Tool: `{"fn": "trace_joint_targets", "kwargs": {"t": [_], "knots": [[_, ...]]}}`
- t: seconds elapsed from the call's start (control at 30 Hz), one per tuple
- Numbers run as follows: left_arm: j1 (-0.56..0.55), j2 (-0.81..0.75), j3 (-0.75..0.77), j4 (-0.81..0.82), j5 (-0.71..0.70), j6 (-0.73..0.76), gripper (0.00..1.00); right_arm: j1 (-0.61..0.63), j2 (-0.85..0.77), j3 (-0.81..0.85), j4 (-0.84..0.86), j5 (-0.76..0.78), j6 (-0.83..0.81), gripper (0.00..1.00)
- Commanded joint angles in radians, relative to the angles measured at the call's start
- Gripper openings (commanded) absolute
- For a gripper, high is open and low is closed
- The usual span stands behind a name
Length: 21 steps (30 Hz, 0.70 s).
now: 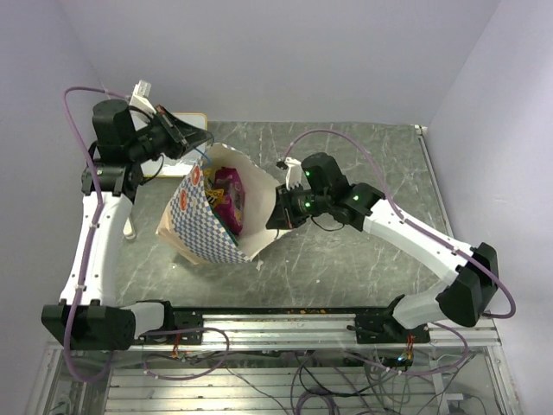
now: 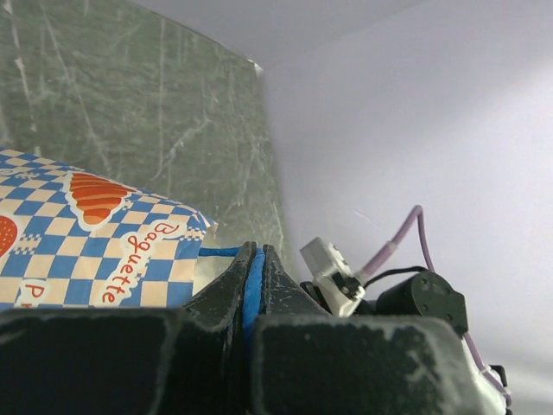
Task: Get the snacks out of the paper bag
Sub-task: Adjust the paper bag at the center of the board.
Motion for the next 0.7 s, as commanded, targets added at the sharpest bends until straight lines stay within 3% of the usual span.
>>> {"fn": "trace_joint_targets", "kwargs": {"t": [0.0,0.2,0.4,0.53,0.67], "knots": [[-0.068,-0.098,-0.064,0.177,-0.015,-0.074,0.07,0.016,-0.061,-0.045,-0.007,0.018,-0.007,0.08],[-0.101,-0.141,-0.087,0.074,-0.054,-0.022,0.07,0.133,-0.084,-0.098,0.079,0.057,-0.005,0.08],[-0.106,-0.161,-0.086,-0.008,-0.052,-0.005,0.07,0.183,-0.042,-0.079,-0.014,0.135,-0.006,0.12],[-0.106,-0.201,-0.113,0.019,-0.065,-0.035,0.07,0.183,-0.074,-0.040,-0.171,0.233,-0.036,0.27],[-0.106,-0.216,-0.124,0.013,-0.074,-0.042,0.07,0.182,-0.134,-0.014,-0.349,0.355,-0.034,0.57]]}}
